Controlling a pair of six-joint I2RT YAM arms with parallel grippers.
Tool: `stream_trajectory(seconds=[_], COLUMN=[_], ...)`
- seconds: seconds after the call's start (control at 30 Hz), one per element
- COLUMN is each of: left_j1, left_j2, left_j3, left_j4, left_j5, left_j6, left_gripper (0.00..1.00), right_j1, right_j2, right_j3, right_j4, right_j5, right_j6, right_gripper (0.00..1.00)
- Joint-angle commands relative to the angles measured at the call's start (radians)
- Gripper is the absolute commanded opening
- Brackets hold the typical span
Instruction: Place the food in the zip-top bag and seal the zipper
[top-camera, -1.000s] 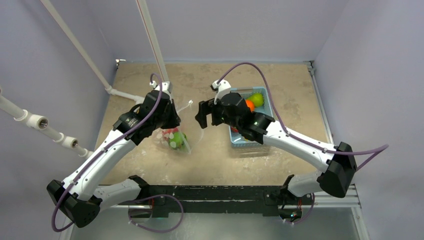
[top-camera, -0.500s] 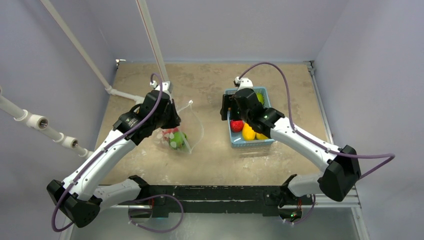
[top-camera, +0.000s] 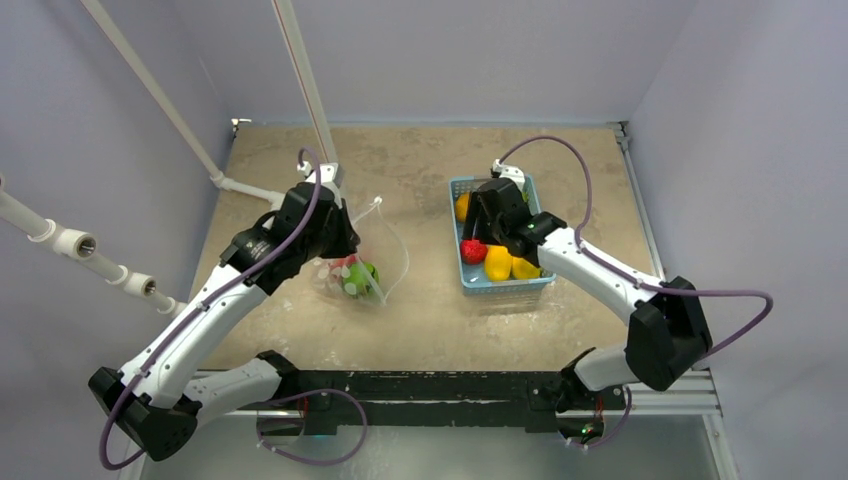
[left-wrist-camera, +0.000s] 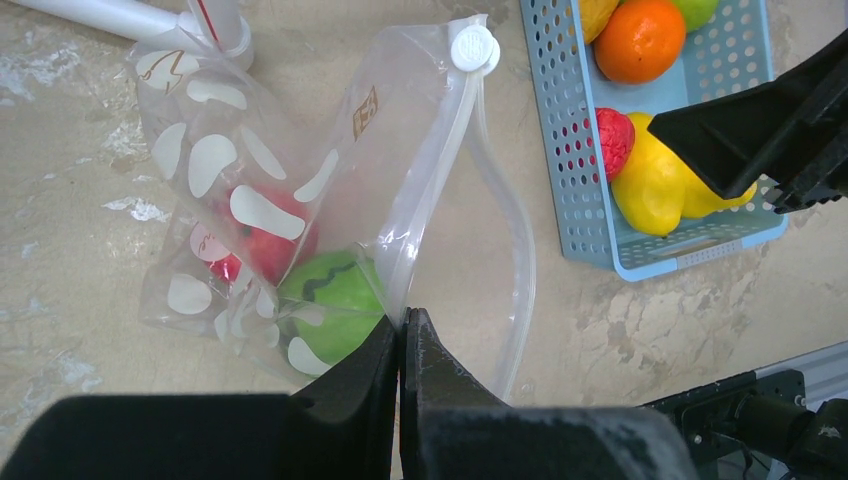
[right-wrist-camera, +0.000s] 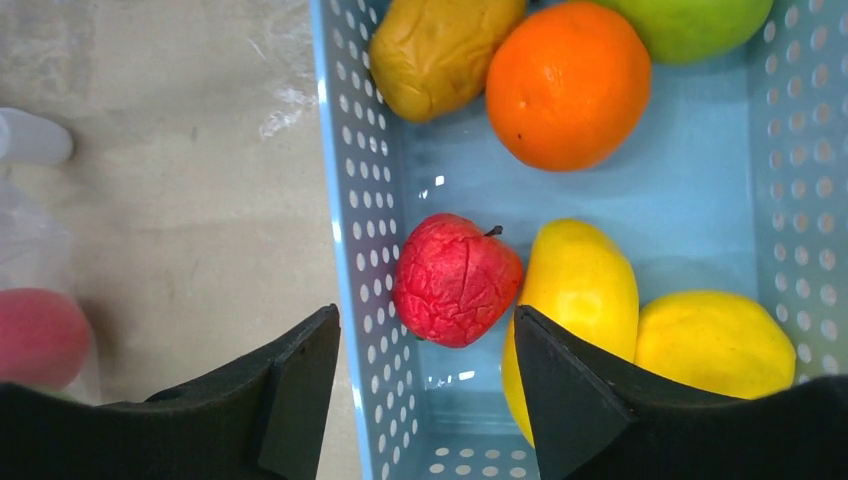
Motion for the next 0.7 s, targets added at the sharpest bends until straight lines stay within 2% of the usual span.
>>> stream_trajectory(seconds=[0.0,0.27,0.67], left_j1=[0.000,0.000,0.000], left_j2=[-0.024,-0.022,-0.024], left_j3=[-0.009,-0.021,-0.025], left_j4=[0.039,0.051,0.047], left_j5=[0.001,0.021,0.011], left_j6=[0.034,0.050,0.058], left_gripper=[0.00,0.00,0.00], right_j1=[-0.005,-0.011,-0.012], right_j2=[0.014,0.066,0.171], right_j3=[-0.019,-0.057,-0.077], right_j4=[0.015,0.061,0.116], right_j5=[0.025,0.006,-0.006], right_j6=[0.068,0.094,0.093], right_gripper=[0.66,0.65,0.72])
